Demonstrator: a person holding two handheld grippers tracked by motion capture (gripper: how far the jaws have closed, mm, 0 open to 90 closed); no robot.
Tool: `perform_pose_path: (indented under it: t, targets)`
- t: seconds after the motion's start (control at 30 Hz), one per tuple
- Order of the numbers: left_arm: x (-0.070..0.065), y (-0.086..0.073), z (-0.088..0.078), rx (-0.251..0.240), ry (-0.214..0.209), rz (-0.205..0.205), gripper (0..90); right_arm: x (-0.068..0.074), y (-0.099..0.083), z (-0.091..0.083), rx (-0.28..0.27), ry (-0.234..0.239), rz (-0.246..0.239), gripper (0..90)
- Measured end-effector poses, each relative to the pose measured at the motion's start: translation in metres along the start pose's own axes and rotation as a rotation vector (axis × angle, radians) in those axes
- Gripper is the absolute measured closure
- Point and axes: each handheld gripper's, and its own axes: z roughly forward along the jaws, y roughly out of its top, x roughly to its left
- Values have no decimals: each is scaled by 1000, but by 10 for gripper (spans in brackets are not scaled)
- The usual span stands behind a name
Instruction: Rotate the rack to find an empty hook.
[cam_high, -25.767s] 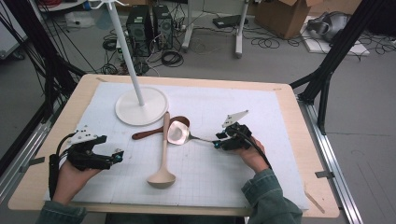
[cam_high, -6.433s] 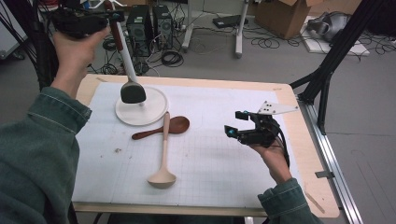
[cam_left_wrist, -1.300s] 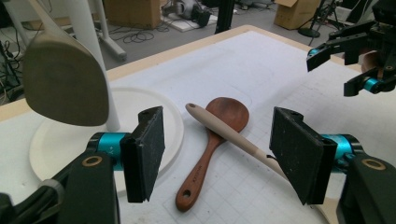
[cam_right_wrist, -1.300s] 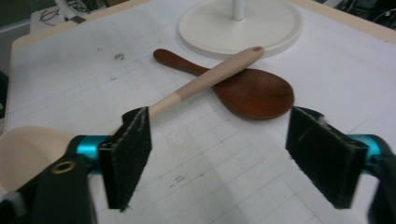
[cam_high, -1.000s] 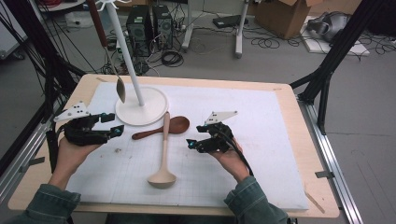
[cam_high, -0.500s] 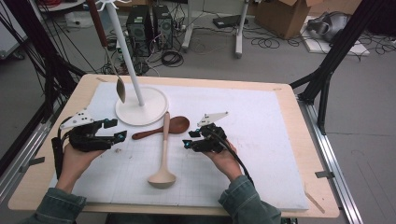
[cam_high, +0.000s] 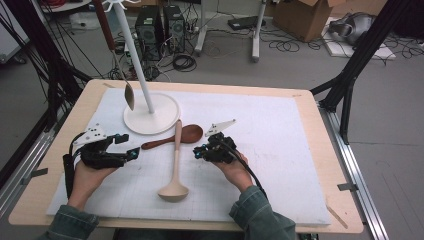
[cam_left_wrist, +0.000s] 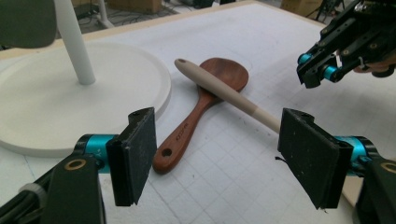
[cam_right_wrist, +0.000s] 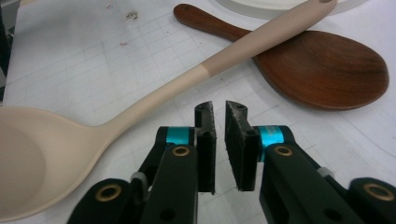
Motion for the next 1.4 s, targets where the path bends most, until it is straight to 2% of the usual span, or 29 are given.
perform_pose_path:
  t: [0.2,0.3,0.67,0.87,1.4]
  targets:
    - [0,-5,5,19,-1,3,251,0,1,6,-2,17,5,896]
    - [0,-6,6,23,0,5,229,-1,1,9,12,19,5,896]
    - [0,-8,7,42,16,10,168,-2,4,18,2,16,22,897]
    - [0,-8,7,42,26,14,158,-1,8,18,-24,15,19,897]
    - [1,-7,4,32,45,20,159,4,14,17,-29,23,8,897]
